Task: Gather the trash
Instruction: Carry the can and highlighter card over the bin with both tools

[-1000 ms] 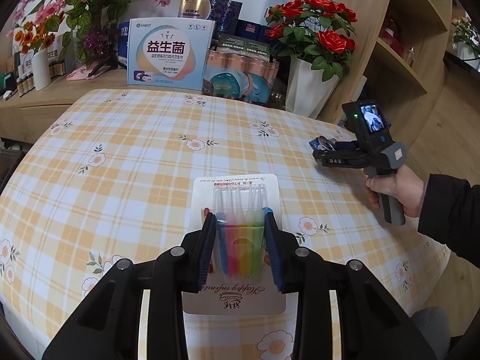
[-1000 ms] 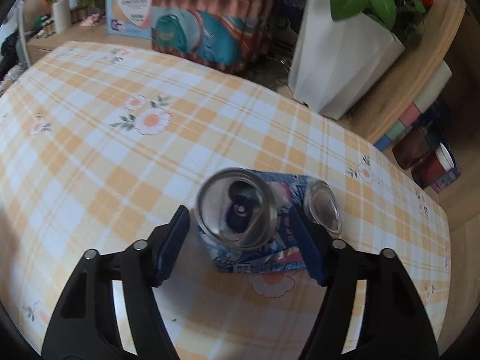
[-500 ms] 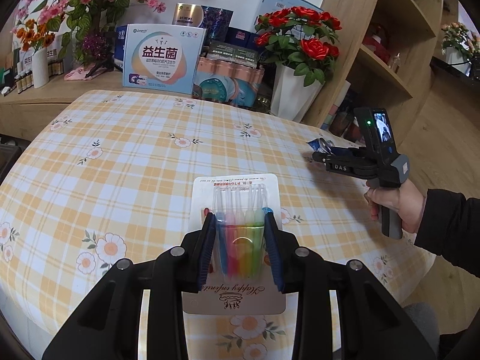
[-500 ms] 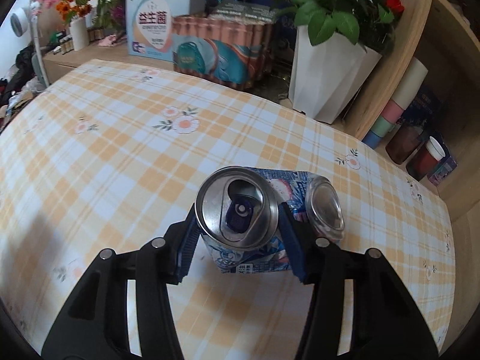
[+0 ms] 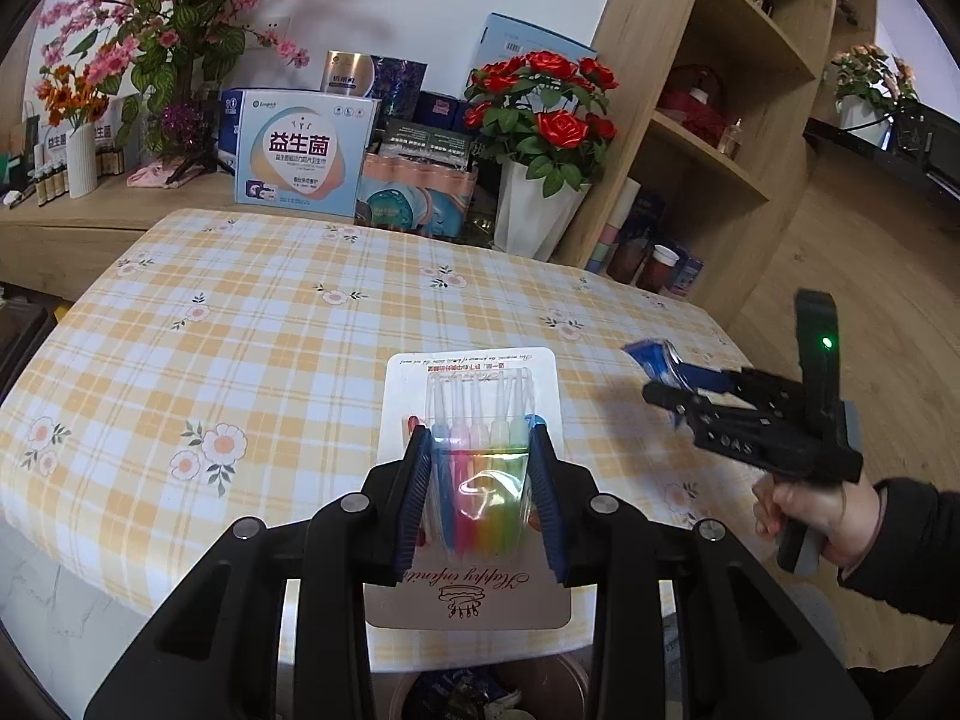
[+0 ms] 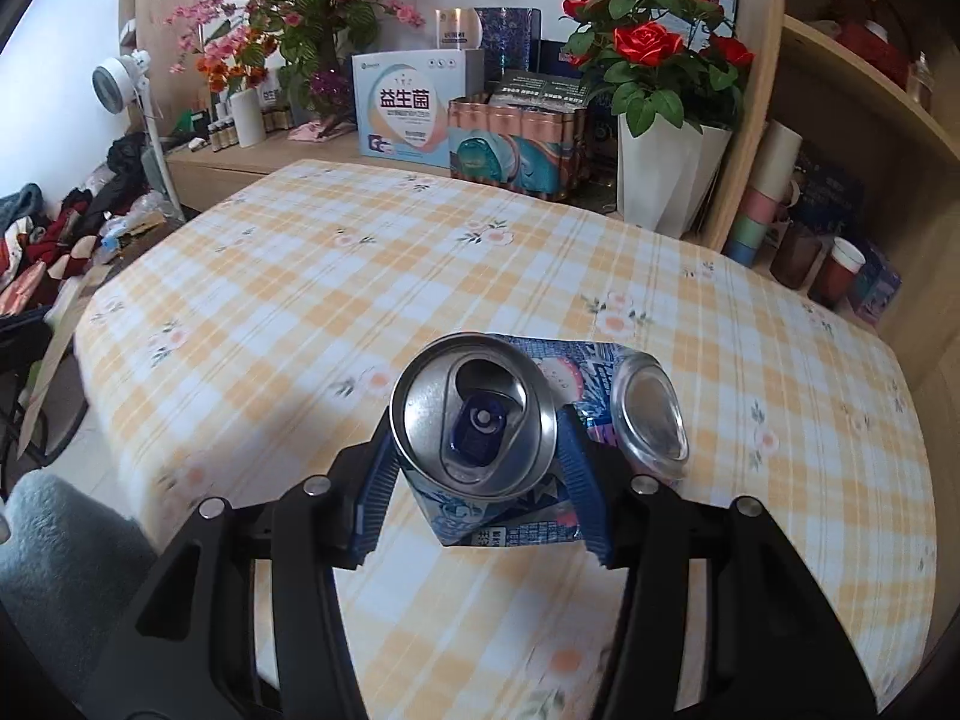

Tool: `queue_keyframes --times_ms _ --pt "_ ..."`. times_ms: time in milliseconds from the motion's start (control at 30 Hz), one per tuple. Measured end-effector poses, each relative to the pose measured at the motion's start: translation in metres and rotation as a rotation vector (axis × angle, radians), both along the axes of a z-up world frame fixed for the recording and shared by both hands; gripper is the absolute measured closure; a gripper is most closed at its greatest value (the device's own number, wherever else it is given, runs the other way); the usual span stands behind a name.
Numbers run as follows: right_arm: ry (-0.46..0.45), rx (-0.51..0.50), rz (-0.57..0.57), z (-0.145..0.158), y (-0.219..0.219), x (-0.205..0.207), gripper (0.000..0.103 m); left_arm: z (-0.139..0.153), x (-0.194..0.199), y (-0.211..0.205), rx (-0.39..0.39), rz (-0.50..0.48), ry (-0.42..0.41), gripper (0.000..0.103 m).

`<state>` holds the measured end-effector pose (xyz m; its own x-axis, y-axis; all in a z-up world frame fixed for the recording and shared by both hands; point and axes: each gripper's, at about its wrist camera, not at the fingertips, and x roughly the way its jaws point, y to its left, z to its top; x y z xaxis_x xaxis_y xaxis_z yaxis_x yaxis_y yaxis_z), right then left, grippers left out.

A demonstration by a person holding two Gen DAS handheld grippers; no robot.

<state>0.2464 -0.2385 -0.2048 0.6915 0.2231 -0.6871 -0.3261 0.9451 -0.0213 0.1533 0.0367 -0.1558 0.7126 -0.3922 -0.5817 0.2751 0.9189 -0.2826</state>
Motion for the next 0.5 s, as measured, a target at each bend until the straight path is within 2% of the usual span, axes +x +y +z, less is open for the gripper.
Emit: queue_keyframes --times_ms 300,500 --pt "-0.04 0.212 -0.048 0.01 -0.015 -0.099 0.05 0.009 -0.048 -0.004 0.004 0.001 -0.001 0.071" --pt "-0.021 0.281 -0.023 0.005 -0.003 -0.147 0.05 0.01 -0.078 -0.007 0.027 0.014 0.011 0.071"
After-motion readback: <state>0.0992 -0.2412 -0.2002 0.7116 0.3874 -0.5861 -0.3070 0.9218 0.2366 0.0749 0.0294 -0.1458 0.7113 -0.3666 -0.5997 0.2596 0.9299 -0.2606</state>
